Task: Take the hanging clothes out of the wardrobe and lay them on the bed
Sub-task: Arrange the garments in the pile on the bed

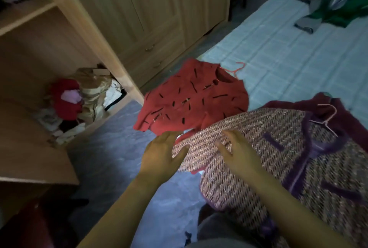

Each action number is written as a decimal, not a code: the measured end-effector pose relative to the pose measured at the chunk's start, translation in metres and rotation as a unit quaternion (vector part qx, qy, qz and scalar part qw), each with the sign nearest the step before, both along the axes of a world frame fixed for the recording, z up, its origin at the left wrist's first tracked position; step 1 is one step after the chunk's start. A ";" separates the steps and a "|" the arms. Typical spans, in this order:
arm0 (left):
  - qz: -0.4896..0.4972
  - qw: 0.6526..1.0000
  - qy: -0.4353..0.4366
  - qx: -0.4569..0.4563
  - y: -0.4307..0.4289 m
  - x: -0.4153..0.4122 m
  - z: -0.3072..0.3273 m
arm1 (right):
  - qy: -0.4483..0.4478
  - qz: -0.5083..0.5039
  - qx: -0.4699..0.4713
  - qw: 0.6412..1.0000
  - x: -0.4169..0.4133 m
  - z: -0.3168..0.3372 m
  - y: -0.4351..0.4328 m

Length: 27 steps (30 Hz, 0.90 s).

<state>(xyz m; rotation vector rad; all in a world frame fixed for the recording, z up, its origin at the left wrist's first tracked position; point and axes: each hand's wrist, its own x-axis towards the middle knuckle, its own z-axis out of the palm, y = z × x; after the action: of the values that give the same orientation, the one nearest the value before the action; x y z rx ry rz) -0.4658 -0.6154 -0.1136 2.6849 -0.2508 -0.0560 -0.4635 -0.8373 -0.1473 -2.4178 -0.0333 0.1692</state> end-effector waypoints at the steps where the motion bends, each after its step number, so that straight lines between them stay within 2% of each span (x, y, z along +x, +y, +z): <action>1: -0.008 1.000 -0.002 0.002 0.000 0.025 0.002 | -0.001 -0.013 0.008 1.000 0.022 -0.002 -0.004; 8: -0.071 0.997 0.028 0.006 -0.016 0.184 -0.006 | -0.006 -0.087 0.016 0.996 0.157 -0.018 -0.038; 13: -0.161 0.984 0.067 0.025 -0.026 0.295 -0.044 | 0.054 -0.134 -0.005 0.990 0.220 -0.058 -0.059; 22: -0.315 0.928 0.150 0.130 -0.061 0.527 -0.163 | 0.203 -0.245 -0.047 0.947 0.324 -0.156 -0.072; 24: -0.340 0.916 0.141 0.159 -0.069 0.568 -0.195 | 0.222 -0.280 -0.048 0.933 0.344 -0.182 -0.078; 27: -0.344 0.917 0.099 0.178 -0.080 0.614 -0.237 | 0.247 -0.323 -0.053 0.912 0.365 -0.219 -0.088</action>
<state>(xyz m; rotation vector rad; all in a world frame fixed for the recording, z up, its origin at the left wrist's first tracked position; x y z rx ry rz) 0.1479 -0.6949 -0.3504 2.7599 -1.2070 -0.6363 -0.0982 -0.9252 -0.3661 -2.2838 1.0110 0.4717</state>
